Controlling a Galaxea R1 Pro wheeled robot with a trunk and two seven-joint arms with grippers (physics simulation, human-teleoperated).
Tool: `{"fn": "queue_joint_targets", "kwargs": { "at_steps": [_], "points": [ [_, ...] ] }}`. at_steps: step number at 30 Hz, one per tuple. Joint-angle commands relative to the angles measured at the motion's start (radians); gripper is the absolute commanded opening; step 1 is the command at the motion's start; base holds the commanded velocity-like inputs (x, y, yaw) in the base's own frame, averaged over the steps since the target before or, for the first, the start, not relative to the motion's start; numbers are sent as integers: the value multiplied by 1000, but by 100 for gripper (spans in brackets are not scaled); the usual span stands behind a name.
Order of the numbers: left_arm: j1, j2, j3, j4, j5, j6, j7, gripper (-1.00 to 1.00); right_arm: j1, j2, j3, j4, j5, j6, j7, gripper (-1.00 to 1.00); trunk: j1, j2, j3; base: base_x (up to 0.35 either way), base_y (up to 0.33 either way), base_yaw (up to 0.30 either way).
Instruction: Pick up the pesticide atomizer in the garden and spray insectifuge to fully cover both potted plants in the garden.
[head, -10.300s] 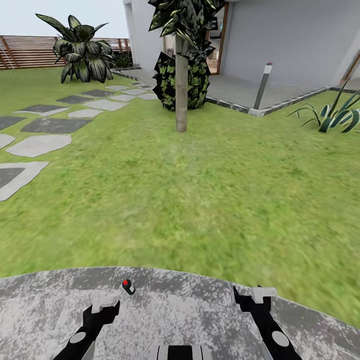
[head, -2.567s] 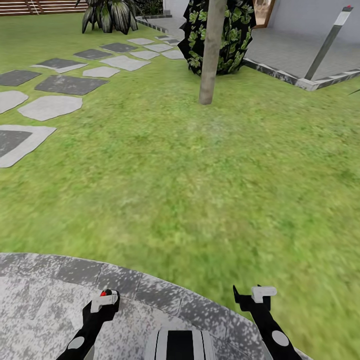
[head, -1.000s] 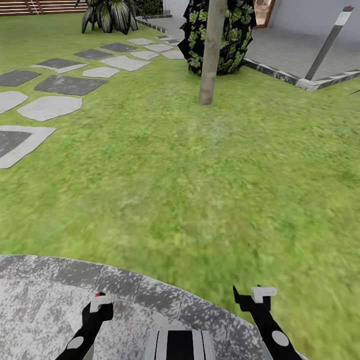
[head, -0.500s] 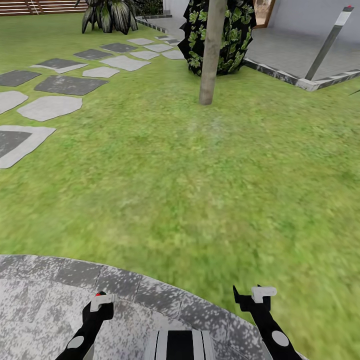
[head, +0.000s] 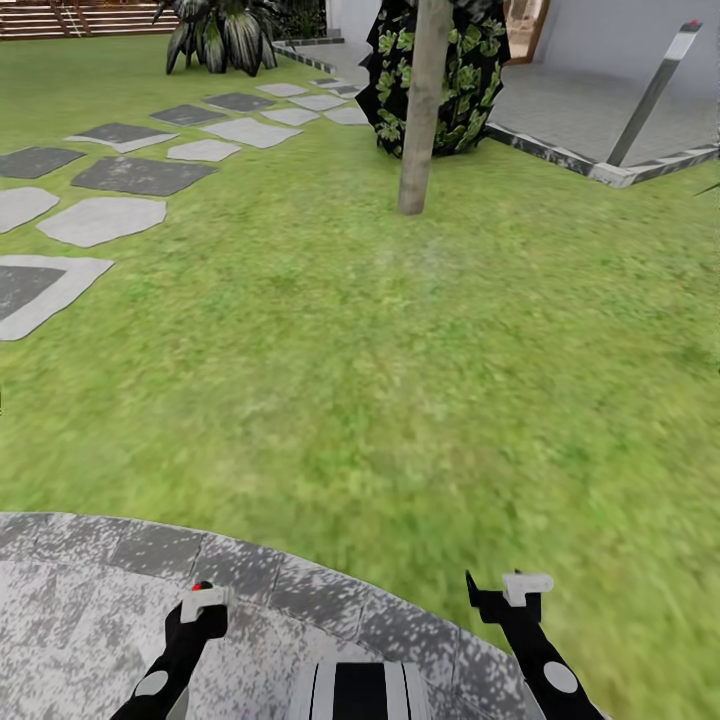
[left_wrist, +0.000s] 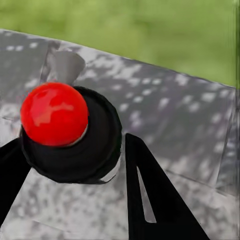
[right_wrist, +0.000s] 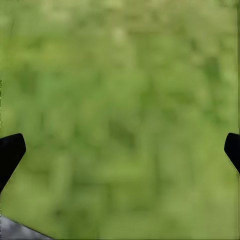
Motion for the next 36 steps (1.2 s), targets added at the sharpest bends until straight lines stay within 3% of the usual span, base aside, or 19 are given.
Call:
{"fn": "queue_joint_targets", "kwargs": {
  "at_steps": [1, 36],
  "points": [
    [0, 0, 3, 1, 0, -3, -1, -100, 0, 0, 0, 1, 1, -3, 0, 100, -1, 0, 3, 0, 0, 0],
    [0, -2, 2, 3, 1, -2, -1, -100, 0, 0, 2, 1, 0, -2, 0, 100, -16, 8, 139, 0, 0, 0]
  ]
}}
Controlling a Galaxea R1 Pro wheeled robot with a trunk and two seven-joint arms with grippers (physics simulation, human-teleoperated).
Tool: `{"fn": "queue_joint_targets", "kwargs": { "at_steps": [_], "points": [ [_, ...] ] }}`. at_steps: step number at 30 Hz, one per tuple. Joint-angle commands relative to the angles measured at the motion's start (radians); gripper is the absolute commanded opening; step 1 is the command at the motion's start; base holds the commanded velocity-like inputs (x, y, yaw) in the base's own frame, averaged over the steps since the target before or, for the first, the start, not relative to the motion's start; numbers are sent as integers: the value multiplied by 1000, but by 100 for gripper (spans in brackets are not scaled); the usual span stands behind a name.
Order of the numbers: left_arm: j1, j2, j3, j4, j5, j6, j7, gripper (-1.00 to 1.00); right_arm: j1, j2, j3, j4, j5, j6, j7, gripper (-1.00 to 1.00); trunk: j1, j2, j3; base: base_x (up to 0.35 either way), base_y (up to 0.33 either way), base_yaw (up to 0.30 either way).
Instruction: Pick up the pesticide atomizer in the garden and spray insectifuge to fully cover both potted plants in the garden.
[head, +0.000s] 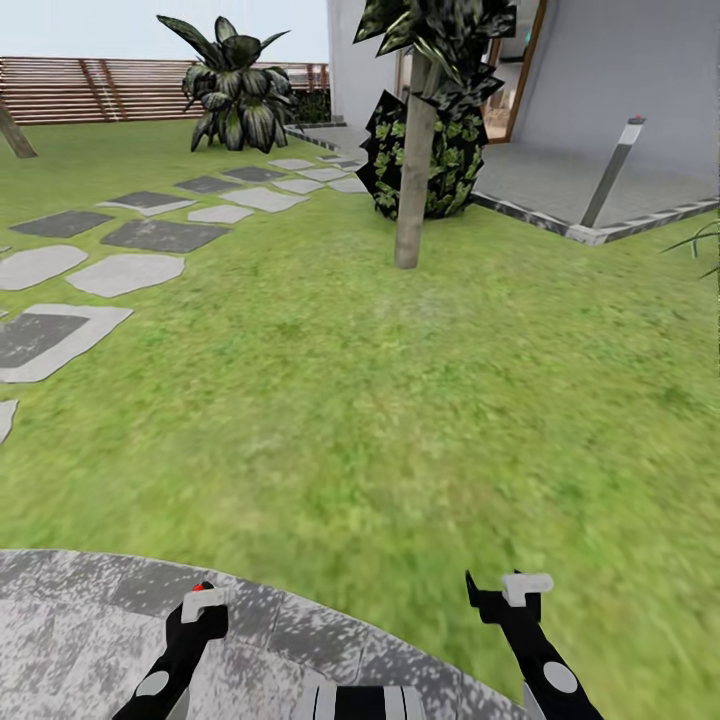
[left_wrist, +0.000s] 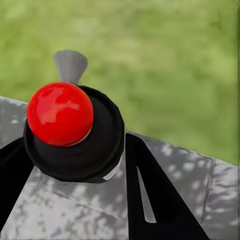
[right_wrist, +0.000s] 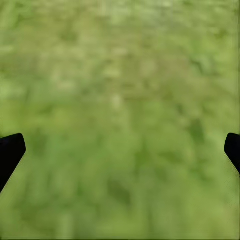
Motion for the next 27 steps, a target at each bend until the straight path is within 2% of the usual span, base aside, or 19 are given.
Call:
{"fn": "queue_joint_targets", "kwargs": {
  "at_steps": [1, 12, 20, 24, 27],
  "points": [
    [0, 0, 2, 1, 0, -3, -1, -100, 0, 0, 0, 0, 0, -3, 0, 100, -1, 0, 3, 0, 0, 0],
    [0, 0, 3, 9, -1, -1, -2, -100, 0, 1, 1, 4, 1, -7, 1, 100, -6, 3, 46, 0, 0, 0],
    [25, 9, 3, 17, -5, 5, -2, -100, 5, -11, -3, 9, 3, -53, 0, 100, -9, 4, 77, 0, 0, 0],
    [73, 10, 4, 22, -4, 4, -3, -100, 45, -36, -4, 24, 4, -67, 0, 100, -21, 26, 90, 0, 0, 0],
    [98, 9, 4, 23, -3, 3, -2, -100, 90, -47, -4, 42, 3, -119, -1, 100, -33, 47, 99, 0, 0, 0]
  ]
}}
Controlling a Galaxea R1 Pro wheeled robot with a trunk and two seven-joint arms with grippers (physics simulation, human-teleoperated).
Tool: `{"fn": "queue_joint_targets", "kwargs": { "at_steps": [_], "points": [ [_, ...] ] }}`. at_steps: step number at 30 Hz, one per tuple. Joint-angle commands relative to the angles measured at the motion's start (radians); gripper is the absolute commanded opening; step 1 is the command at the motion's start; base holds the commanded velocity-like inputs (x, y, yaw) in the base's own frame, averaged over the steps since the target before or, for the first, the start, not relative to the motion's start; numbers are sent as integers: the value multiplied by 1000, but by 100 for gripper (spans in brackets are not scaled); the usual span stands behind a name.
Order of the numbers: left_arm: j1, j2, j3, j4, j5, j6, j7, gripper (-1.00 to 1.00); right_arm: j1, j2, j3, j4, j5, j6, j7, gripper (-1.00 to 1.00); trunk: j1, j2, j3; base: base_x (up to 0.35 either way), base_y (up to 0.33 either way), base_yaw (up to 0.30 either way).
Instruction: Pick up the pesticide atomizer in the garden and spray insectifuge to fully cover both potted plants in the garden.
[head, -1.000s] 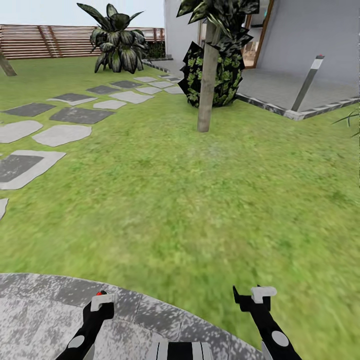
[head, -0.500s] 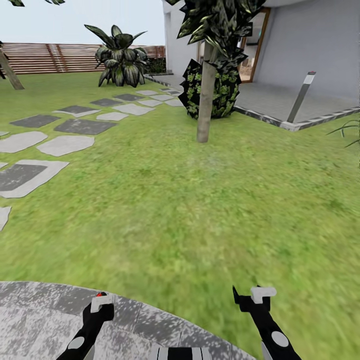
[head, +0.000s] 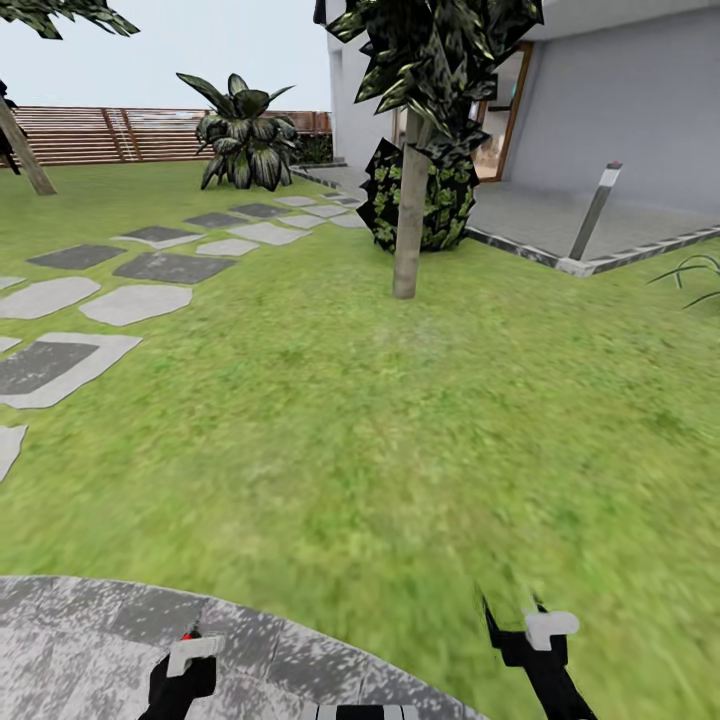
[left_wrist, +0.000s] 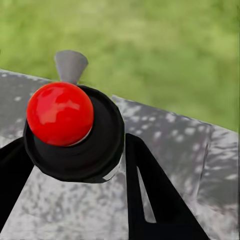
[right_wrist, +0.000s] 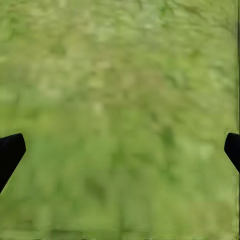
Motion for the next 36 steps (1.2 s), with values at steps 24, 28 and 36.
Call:
{"fn": "queue_joint_targets", "kwargs": {
  "at_steps": [24, 28, 36],
  "points": [
    [67, 1, 6, 45, 0, -9, -1, -100, 56, 5, 2, 285, -2, -239, 0, 100, -50, 91, 53, 0, 0, 0],
    [67, 1, 6, 46, 2, -10, -1, -100, 56, 5, 2, 285, -2, -239, 0, 100, -50, 91, 54, 0, 0, 0],
    [67, 1, 6, 46, 2, -10, -1, -100, 56, 5, 2, 283, -3, -239, 1, 100, -69, 126, 70, 0, 0, 0]
  ]
}}
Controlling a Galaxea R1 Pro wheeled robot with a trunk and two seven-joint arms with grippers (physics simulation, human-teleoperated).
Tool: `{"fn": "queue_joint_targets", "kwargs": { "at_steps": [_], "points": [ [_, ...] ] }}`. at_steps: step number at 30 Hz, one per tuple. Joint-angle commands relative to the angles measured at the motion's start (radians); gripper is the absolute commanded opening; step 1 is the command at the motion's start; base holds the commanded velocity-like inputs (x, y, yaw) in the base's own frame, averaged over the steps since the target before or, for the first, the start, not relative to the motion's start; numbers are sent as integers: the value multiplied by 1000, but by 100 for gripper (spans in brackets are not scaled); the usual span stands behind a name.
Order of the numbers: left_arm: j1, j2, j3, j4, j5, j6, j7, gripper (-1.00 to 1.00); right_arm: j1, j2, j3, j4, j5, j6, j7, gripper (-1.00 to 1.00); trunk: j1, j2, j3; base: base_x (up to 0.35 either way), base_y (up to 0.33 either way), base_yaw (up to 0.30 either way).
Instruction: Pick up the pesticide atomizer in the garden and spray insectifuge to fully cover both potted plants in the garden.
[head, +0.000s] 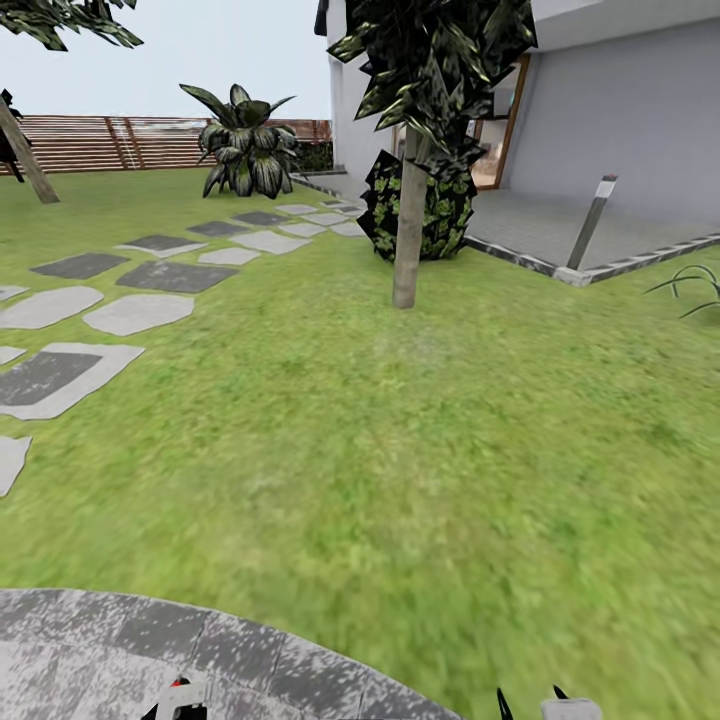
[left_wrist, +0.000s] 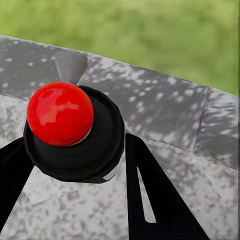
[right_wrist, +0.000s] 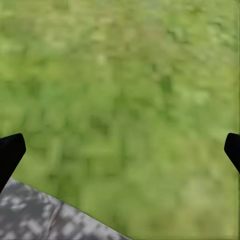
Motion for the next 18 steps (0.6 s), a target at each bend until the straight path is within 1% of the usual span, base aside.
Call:
{"fn": "queue_joint_targets", "kwargs": {
  "at_steps": [1, 4, 9, 12, 18],
  "points": [
    [0, 0, 3, 1, 1, -3, -1, -100, 0, 0, 0, 1, 1, -3, 0, 100, -4, 7, 3, 0, 0, 0],
    [0, 0, 3, 1, 1, -3, -1, -100, 0, 0, 0, 1, 1, -3, -1, 100, -16, 28, 12, 0, 0, 0],
    [0, 0, 3, 1, 0, -3, -1, -100, 0, 0, 0, 2, 1, -3, -1, 100, -16, 28, 12, 0, 0, 26],
    [0, 0, 3, 2, 0, -3, -1, -100, 0, 0, 0, 2, 2, -3, -1, 100, -16, 28, 12, 0, 0, 206],
    [0, -2, 3, 2, 0, -3, -1, -100, 0, 0, 0, 2, 3, -3, -1, 100, -16, 28, 12, 0, 0, 277]
  ]
}}
